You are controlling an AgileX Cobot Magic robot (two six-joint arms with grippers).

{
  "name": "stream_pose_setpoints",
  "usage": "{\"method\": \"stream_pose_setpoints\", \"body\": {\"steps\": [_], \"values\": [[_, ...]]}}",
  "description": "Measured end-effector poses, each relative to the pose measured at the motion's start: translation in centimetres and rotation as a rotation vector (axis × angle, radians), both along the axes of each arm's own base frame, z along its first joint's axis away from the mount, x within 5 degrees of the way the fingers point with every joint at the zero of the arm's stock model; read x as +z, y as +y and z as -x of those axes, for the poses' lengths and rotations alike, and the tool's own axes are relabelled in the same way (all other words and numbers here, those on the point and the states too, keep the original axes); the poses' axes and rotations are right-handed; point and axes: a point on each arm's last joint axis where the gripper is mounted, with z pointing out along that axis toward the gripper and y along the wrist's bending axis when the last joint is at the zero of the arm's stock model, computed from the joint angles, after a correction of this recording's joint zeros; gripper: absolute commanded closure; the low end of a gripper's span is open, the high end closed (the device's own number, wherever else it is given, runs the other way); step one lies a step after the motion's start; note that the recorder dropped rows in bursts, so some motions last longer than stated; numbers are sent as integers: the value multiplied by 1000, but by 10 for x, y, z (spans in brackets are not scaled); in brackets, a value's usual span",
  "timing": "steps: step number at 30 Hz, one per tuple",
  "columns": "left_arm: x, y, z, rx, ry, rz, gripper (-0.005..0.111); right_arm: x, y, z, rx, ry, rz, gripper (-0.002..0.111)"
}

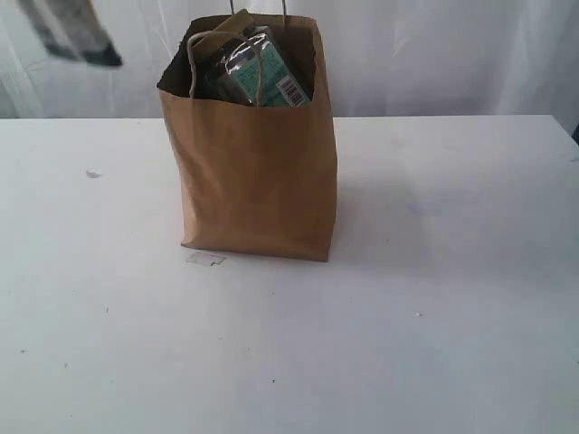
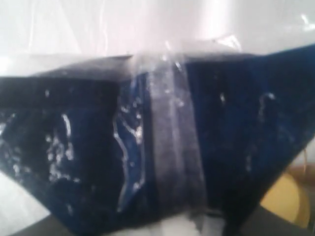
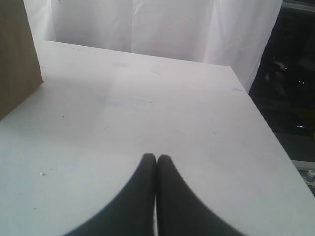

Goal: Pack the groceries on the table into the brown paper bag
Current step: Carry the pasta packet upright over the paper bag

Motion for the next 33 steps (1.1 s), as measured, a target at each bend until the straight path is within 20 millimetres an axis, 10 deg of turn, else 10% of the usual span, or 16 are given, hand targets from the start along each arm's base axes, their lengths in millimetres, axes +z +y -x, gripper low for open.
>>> {"method": "stream_pose_setpoints", "body": {"steps": [16,33], "values": [[29,-19,-10,-285,-327,596,107,0,0,0,1,0,4,108],[-13,-111,-19,-455,-377,165,107,0,0,0,1,0,4,108]]}}
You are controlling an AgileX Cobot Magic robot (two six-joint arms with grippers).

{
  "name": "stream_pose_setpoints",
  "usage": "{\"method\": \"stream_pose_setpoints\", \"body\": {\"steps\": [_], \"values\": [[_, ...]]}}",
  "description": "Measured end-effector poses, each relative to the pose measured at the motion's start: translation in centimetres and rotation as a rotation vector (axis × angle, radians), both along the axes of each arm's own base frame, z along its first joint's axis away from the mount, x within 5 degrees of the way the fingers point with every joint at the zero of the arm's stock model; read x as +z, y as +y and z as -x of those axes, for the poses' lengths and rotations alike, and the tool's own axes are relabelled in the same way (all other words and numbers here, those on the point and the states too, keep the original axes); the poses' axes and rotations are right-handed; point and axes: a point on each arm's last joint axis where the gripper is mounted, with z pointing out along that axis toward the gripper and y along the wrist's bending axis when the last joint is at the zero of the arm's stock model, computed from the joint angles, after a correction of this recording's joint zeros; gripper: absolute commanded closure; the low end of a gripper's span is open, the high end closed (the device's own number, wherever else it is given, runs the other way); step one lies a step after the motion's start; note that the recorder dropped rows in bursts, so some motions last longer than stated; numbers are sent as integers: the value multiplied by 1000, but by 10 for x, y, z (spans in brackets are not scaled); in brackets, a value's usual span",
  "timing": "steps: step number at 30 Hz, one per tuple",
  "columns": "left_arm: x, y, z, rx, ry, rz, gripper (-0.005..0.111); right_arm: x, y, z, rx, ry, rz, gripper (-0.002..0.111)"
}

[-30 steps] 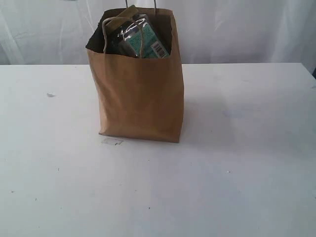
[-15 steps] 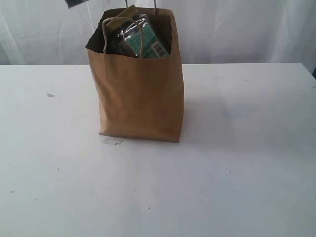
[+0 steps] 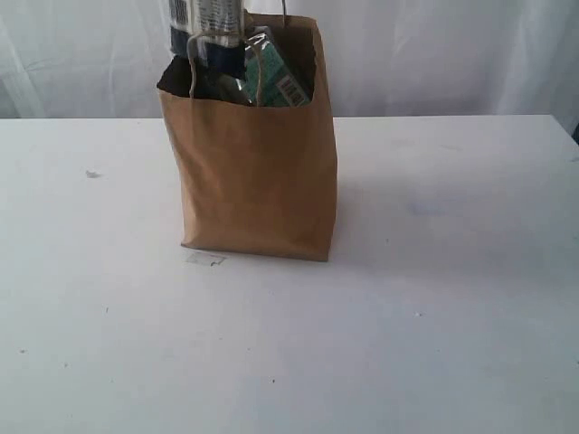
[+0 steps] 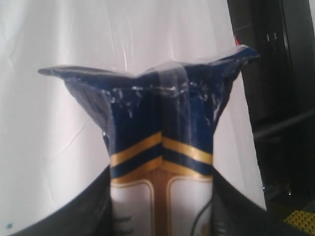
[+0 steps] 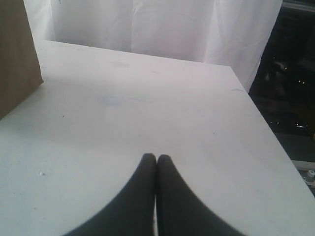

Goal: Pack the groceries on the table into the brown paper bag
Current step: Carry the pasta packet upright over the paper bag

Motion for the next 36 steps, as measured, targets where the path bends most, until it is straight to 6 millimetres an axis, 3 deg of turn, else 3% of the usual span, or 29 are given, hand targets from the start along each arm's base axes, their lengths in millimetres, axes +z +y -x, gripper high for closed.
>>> {"method": "stream_pose_setpoints", "body": {"steps": [16,23,31,36], "values": [[-29,-17,-20,-30,94,7,107,0,0,0,0,0,2,108],[-43,-23,-27,-23,111,-95,107,0,0,0,0,0,2,108],[-63,-18,-35,89,260,-260,107,0,0,0,0,0,2,108],[-67,-19,-37,95,281,-270,107,0,0,0,0,0,2,108]]}}
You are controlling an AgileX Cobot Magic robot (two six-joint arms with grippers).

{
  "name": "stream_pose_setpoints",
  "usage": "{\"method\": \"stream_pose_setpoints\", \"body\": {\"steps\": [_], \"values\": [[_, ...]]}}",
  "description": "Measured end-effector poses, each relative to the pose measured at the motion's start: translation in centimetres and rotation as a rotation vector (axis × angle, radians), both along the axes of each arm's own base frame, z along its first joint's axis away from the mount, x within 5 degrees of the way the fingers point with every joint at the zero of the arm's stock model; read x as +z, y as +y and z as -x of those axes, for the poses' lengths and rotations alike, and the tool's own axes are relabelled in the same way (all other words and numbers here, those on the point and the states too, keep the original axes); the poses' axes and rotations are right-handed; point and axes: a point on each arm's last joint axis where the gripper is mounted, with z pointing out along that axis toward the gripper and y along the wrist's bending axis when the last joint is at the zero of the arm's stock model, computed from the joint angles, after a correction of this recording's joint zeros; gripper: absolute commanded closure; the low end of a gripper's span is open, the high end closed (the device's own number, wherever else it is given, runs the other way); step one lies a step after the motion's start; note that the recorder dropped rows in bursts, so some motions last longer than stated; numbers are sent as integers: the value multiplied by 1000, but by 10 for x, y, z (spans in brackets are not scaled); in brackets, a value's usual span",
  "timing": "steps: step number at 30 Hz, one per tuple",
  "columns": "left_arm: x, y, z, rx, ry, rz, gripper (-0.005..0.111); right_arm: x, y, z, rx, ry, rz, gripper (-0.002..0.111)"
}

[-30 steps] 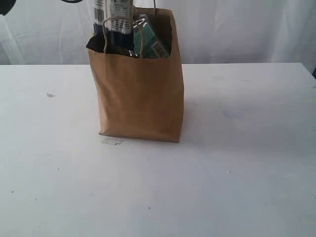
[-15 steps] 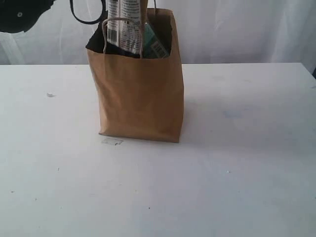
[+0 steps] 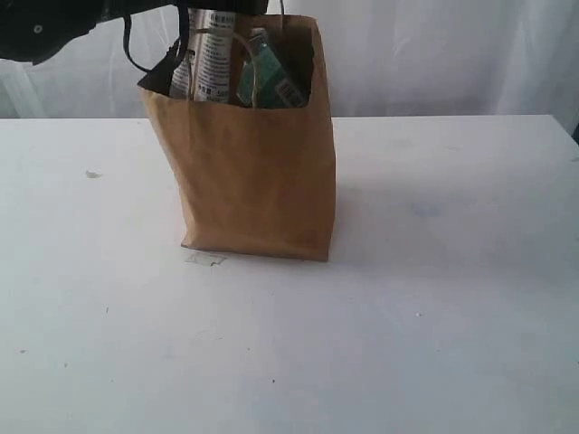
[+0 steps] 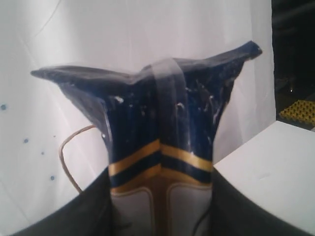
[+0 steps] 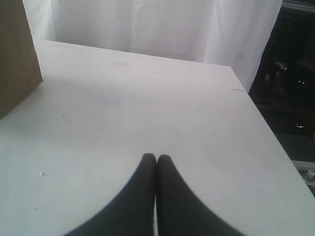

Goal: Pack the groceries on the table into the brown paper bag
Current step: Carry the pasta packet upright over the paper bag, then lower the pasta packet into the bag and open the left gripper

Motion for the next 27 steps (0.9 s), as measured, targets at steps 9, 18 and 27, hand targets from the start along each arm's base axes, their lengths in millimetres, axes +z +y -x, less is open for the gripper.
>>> {"method": "stream_pose_setpoints", "body": {"steps": [9,18,27], "values": [[-29,-17,-21,-42,-8,-19,104,0,0,0,0,0,0,108],[-36,-21,-25,-54,-49,-62,63,0,0,0,0,0,0,108],[-43,-20,-27,-41,-32,-120,39,0,0,0,0,2,0,108]]}}
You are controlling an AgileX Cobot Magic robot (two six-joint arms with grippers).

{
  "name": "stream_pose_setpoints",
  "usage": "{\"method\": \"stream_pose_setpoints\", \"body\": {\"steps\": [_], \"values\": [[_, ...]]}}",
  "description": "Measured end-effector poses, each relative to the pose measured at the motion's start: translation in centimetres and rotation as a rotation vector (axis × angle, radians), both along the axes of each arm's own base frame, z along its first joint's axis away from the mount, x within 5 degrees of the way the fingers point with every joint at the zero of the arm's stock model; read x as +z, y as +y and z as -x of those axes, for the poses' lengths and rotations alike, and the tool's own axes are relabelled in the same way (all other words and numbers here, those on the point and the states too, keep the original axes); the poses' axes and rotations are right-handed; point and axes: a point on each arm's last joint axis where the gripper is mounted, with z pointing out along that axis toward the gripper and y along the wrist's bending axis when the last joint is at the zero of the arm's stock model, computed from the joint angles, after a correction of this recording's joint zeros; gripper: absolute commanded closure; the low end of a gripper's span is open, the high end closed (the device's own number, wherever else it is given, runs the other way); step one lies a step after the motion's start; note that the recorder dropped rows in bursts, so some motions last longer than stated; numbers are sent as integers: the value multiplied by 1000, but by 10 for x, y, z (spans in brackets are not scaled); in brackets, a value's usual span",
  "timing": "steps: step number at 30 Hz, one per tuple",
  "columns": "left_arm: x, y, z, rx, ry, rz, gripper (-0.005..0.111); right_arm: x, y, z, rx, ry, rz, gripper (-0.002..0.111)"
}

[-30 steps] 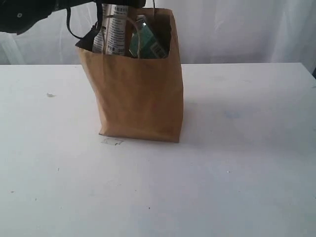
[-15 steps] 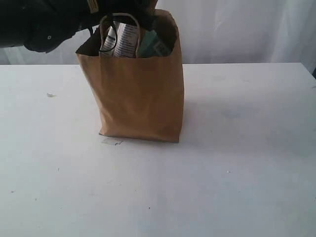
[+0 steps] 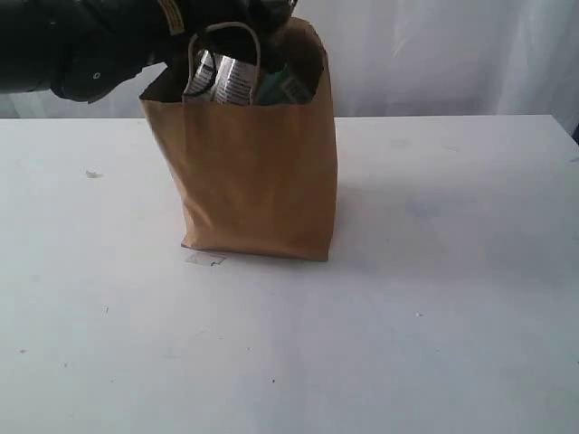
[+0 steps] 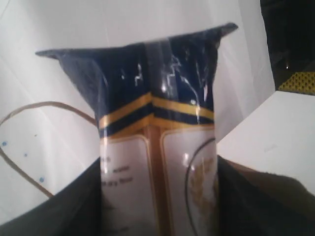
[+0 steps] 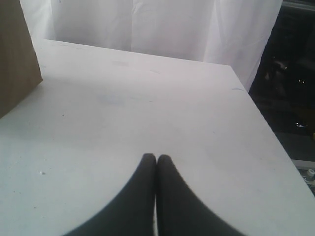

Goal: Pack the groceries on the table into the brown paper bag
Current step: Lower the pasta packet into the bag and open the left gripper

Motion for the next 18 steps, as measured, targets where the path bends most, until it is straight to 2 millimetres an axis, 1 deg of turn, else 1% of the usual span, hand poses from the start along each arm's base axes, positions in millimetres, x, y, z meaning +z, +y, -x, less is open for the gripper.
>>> {"method": "stream_pose_setpoints", "body": {"steps": [3,18], "values": [[-3,1,-1,17,26,-29,35,0,0,0,0,0,0,108],[-6,2,-1,28,42,-52,35,0,0,0,0,2,0,108]]}}
